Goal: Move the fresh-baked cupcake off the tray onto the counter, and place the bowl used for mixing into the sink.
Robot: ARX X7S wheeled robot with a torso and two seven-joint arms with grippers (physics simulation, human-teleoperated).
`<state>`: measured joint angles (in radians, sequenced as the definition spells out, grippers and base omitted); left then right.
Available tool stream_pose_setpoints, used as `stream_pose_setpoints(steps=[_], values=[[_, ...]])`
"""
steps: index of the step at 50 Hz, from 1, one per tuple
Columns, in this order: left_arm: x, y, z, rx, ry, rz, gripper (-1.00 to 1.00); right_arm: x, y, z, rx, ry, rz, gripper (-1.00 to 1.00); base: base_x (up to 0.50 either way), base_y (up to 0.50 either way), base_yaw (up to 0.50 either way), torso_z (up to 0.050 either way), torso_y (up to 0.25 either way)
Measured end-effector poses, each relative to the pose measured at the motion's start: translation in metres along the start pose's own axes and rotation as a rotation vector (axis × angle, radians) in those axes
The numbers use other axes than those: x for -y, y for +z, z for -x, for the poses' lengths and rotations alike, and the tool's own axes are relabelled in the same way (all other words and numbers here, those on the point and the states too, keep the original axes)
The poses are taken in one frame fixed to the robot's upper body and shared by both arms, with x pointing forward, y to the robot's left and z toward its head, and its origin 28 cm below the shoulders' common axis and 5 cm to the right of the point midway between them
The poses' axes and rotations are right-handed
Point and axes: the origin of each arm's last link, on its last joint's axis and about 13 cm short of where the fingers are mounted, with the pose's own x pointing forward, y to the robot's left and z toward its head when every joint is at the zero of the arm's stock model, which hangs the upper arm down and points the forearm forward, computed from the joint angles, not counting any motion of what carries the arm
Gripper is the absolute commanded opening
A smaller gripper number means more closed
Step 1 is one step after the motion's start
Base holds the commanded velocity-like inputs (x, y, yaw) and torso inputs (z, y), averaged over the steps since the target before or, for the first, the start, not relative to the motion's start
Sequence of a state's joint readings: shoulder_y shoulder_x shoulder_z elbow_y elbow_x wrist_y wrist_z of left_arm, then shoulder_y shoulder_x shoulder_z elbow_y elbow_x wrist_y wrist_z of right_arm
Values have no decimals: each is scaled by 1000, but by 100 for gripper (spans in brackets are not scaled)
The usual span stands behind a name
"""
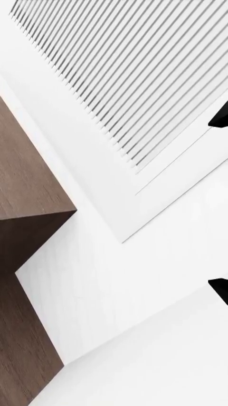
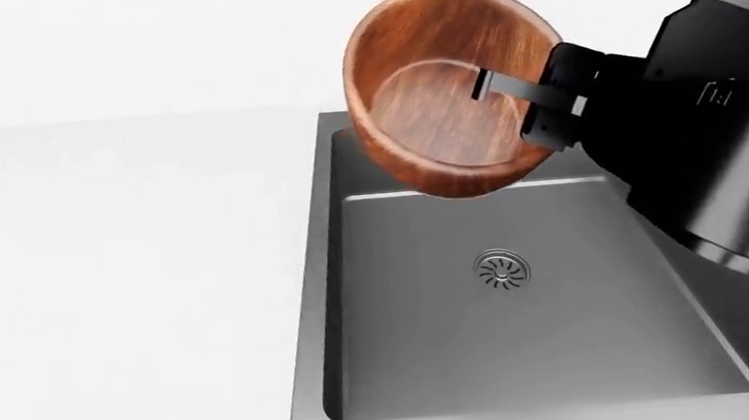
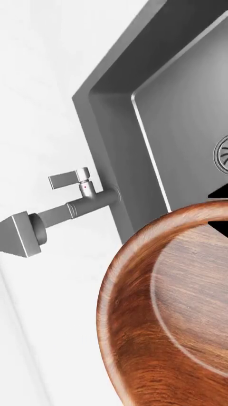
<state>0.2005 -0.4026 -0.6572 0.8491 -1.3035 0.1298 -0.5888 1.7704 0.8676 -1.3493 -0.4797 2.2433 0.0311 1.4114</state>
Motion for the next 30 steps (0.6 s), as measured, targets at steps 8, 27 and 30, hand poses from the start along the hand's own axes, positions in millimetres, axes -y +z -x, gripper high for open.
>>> stream_pose_setpoints(steps=[8, 27, 30], values=[[0, 0, 0, 0, 0, 0, 100, 3, -1, 5, -4, -37, 12, -100, 0, 0, 0, 0, 0], [0, 0, 0, 1, 1, 1, 100, 2, 8, 11, -15, -131, 111, -100, 0, 0, 0, 0, 1], [0, 0, 0, 1, 1, 1, 100, 2, 9, 10, -20, -142, 127, -100, 0, 0, 0, 0, 0]])
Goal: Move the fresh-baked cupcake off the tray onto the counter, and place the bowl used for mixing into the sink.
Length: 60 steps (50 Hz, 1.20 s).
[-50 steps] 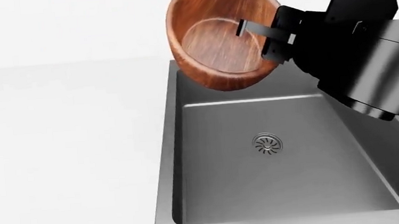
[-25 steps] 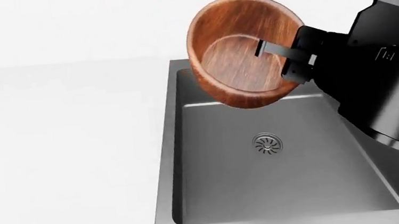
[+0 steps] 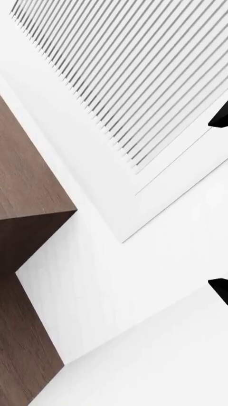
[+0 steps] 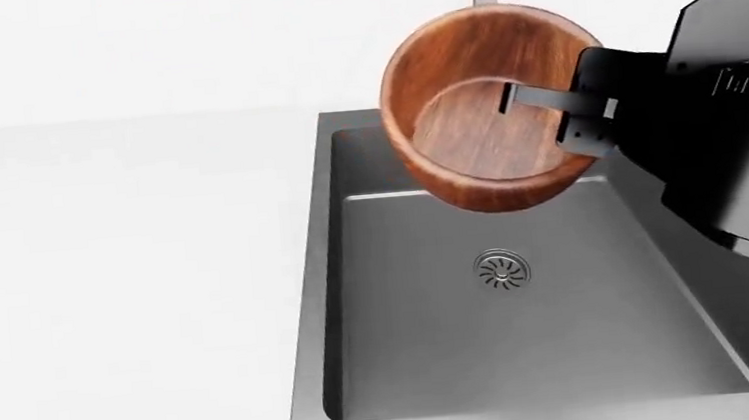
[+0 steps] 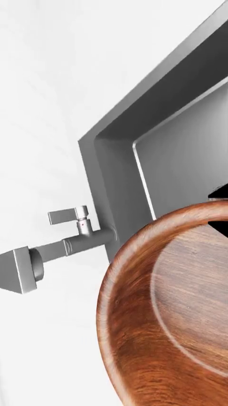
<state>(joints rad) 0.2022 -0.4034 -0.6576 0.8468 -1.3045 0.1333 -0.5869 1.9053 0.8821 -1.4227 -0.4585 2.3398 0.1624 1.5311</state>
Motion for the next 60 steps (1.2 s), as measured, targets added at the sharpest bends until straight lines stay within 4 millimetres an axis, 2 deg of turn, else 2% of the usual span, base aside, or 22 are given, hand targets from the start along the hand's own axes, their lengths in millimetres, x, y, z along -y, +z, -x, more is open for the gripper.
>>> stream_pose_setpoints(steps=[28, 48, 60], values=[[0, 1, 0, 2, 1, -1, 100, 4, -2, -18, -82, -87, 117, -100, 0, 0, 0, 0, 0], [0, 1, 0, 3, 2, -2, 100, 13, -26, -50, -150, -76, 68, -100, 0, 0, 0, 0, 1], [0, 1, 0, 3, 1, -3, 100, 20, -42, -62, -185, -77, 37, -100, 0, 0, 0, 0, 0]])
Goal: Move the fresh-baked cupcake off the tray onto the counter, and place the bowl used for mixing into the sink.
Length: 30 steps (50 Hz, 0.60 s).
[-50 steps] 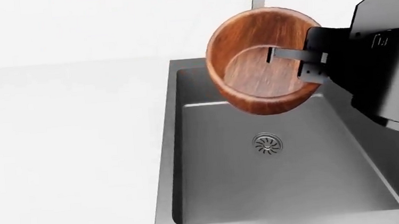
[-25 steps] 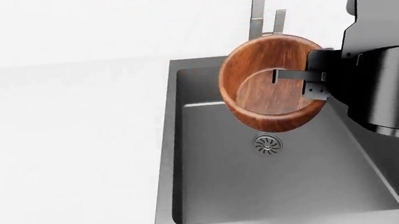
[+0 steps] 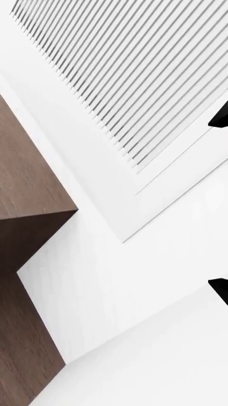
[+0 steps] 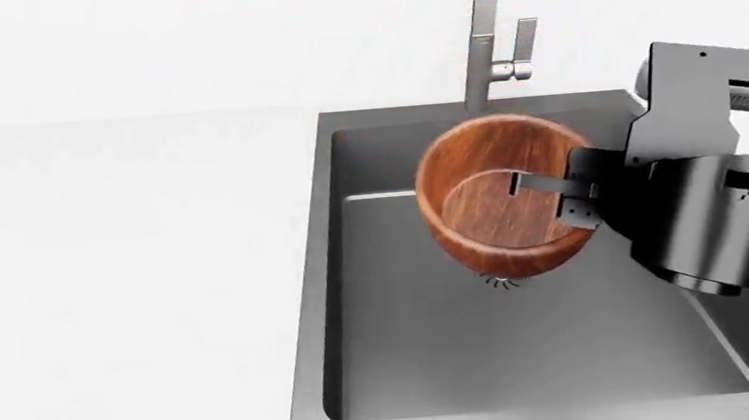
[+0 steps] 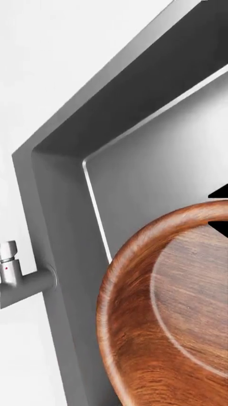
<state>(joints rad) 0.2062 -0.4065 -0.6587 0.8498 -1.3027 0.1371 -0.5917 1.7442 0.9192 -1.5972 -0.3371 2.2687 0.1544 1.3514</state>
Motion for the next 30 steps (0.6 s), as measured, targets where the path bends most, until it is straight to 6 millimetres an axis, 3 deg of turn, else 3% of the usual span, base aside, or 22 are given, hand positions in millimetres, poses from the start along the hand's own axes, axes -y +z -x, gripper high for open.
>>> stream_pose_setpoints(steps=[30], values=[[0, 0, 0, -2, 0, -1, 100, 0, -29, -27, -65, 23, -52, -100, 0, 0, 0, 0, 0]])
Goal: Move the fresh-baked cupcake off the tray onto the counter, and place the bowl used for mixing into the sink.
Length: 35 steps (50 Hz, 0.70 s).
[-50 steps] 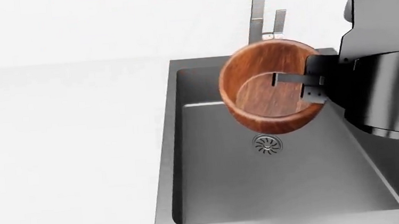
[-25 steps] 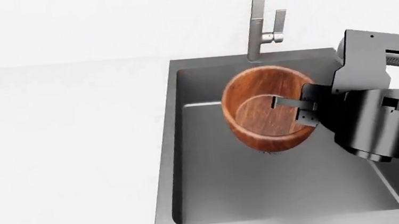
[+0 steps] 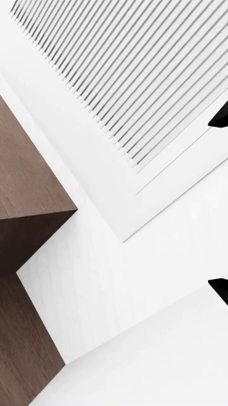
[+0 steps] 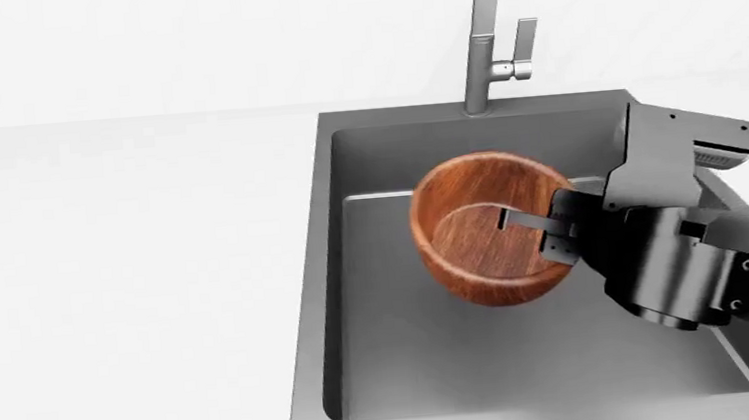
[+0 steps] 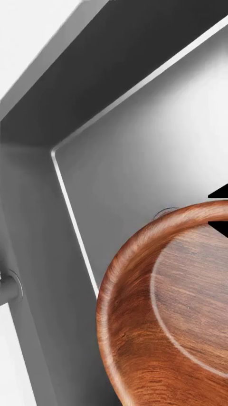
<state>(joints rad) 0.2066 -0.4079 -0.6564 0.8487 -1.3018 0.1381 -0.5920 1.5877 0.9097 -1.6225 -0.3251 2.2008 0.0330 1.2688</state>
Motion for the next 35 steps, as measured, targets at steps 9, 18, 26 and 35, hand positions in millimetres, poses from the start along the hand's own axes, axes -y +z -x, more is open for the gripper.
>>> stream_pose_setpoints(steps=[9, 18, 26, 35], values=[[0, 0, 0, 0, 0, 0, 100, 0, -7, -7, -20, -5, -4, -100, 0, 0, 0, 0, 1], [0, 0, 0, 0, 0, 0, 100, 0, -11, -10, -35, -6, -3, -100, 0, 0, 0, 0, 0], [0, 0, 0, 0, 0, 0, 100, 0, -13, -12, -47, -1, 1, -100, 0, 0, 0, 0, 0], [0, 0, 0, 1, 1, -1, 100, 1, -15, -14, -65, 9, 11, -100, 0, 0, 0, 0, 1]])
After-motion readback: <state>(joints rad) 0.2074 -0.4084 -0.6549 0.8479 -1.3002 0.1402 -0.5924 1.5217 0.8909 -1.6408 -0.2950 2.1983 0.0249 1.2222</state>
